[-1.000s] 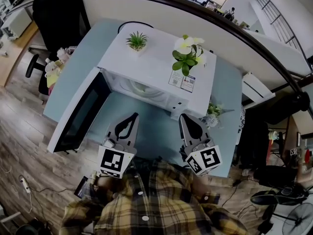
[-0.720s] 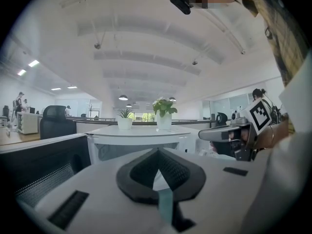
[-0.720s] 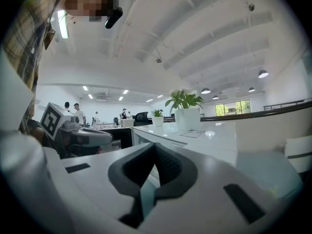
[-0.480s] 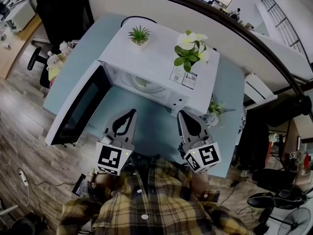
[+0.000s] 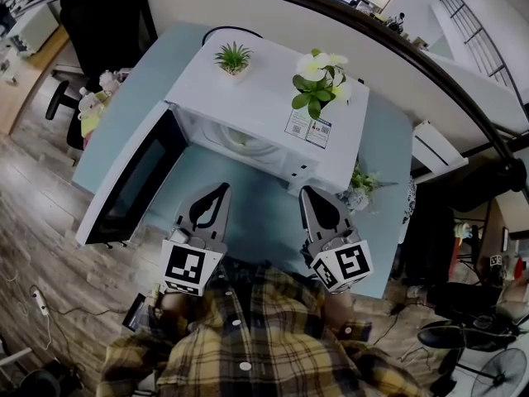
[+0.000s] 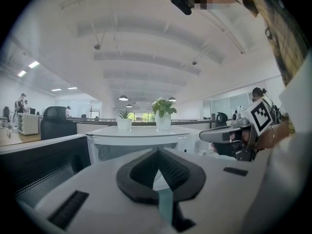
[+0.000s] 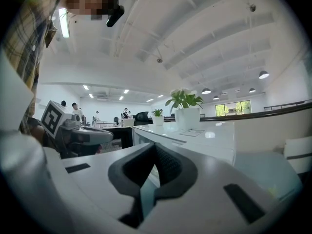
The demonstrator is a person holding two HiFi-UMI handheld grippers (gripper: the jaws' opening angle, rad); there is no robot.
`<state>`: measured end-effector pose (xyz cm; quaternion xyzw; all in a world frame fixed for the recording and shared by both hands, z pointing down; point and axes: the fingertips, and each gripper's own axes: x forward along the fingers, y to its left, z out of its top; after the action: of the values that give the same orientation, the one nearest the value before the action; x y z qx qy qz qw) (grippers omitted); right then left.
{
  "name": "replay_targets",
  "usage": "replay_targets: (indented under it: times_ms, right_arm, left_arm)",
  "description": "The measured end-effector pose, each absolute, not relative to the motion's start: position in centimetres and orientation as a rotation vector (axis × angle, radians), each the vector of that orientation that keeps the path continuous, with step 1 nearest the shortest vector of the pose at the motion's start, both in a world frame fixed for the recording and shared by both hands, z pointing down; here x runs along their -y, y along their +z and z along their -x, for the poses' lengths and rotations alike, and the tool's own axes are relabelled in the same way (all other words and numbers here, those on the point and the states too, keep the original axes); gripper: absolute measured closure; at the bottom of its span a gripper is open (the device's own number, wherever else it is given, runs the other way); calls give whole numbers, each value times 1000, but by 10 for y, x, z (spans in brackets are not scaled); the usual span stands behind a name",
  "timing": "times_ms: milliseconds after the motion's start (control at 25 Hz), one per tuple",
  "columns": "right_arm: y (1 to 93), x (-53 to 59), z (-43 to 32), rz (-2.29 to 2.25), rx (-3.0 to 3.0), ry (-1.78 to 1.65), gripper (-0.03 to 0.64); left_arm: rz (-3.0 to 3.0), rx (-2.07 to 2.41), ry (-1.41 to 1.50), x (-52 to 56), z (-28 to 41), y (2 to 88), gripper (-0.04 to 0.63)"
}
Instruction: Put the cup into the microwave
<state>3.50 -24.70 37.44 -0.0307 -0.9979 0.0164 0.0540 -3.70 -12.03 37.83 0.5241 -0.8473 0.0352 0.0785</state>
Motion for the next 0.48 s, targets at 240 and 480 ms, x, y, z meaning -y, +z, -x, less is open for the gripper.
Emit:
replay_targets:
  times_ms: [240, 480]
  right_arm:
    - [374, 247, -35, 79, 3037, 54, 614]
    - [375, 249, -35, 68, 3038, 73, 614]
  left_arm:
    - [-1570, 2537, 111, 118, 36, 378, 606]
    - [-1566, 2533, 117, 118, 36, 379, 606]
